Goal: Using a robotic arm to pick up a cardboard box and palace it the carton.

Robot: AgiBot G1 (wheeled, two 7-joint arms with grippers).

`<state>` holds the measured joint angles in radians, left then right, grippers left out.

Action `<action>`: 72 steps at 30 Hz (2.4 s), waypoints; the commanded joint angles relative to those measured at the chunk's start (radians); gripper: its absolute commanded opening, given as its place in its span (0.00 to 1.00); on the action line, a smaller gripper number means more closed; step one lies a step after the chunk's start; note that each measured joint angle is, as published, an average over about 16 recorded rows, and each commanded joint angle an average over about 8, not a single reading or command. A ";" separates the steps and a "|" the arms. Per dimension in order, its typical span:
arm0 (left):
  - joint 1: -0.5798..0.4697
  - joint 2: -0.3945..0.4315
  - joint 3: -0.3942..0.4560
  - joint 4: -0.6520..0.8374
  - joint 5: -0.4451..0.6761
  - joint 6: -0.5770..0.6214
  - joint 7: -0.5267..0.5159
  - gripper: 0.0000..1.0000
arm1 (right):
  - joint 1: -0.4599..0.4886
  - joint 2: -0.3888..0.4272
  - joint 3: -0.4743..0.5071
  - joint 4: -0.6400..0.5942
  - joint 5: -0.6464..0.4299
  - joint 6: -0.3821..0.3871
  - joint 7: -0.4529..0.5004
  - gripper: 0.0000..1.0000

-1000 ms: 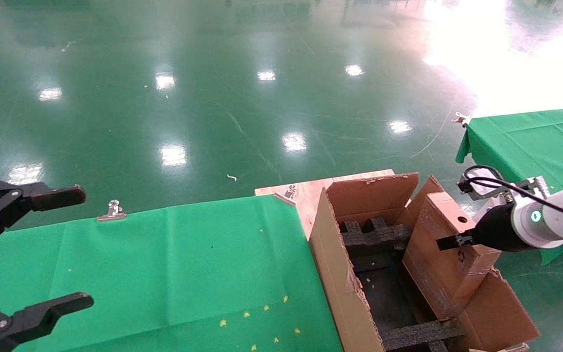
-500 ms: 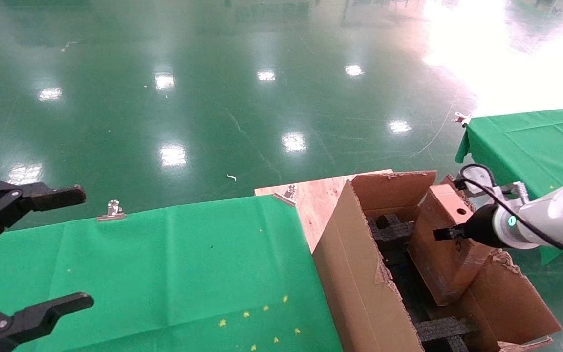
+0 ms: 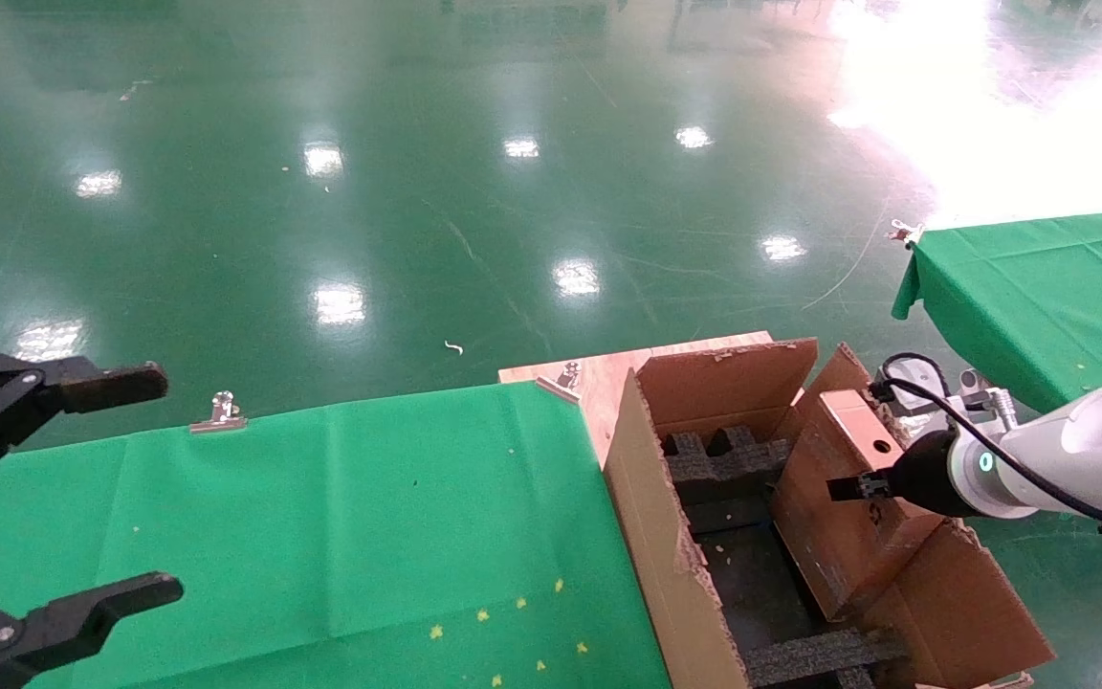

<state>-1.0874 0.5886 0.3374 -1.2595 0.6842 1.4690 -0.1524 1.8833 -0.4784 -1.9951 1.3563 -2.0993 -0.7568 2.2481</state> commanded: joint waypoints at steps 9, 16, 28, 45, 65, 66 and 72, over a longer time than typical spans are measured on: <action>0.000 0.000 0.000 0.000 0.000 0.000 0.000 1.00 | -0.063 -0.010 -0.014 -0.008 -0.019 0.048 0.039 0.00; 0.000 0.000 0.000 0.000 0.000 0.000 0.000 1.00 | -0.118 -0.026 -0.023 -0.021 -0.027 0.088 0.075 0.00; 0.000 0.000 0.000 0.000 0.000 0.000 0.000 1.00 | -0.186 -0.064 -0.038 -0.090 0.031 0.130 0.075 0.00; 0.000 0.000 0.000 0.000 0.000 0.000 0.000 1.00 | -0.213 -0.095 -0.046 -0.165 0.108 0.160 0.002 1.00; 0.000 0.000 0.001 0.000 -0.001 0.000 0.000 1.00 | -0.177 -0.071 -0.044 -0.139 0.092 0.130 0.000 1.00; 0.000 0.000 0.001 0.000 -0.001 0.000 0.000 1.00 | -0.172 -0.068 -0.043 -0.135 0.090 0.129 0.001 1.00; 0.000 0.000 0.001 0.000 -0.001 0.000 0.000 1.00 | -0.116 -0.040 -0.020 -0.094 0.072 0.126 0.002 1.00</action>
<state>-1.0875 0.5883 0.3381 -1.2591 0.6836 1.4685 -0.1519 1.7770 -0.5158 -2.0085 1.2699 -2.0220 -0.6206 2.2421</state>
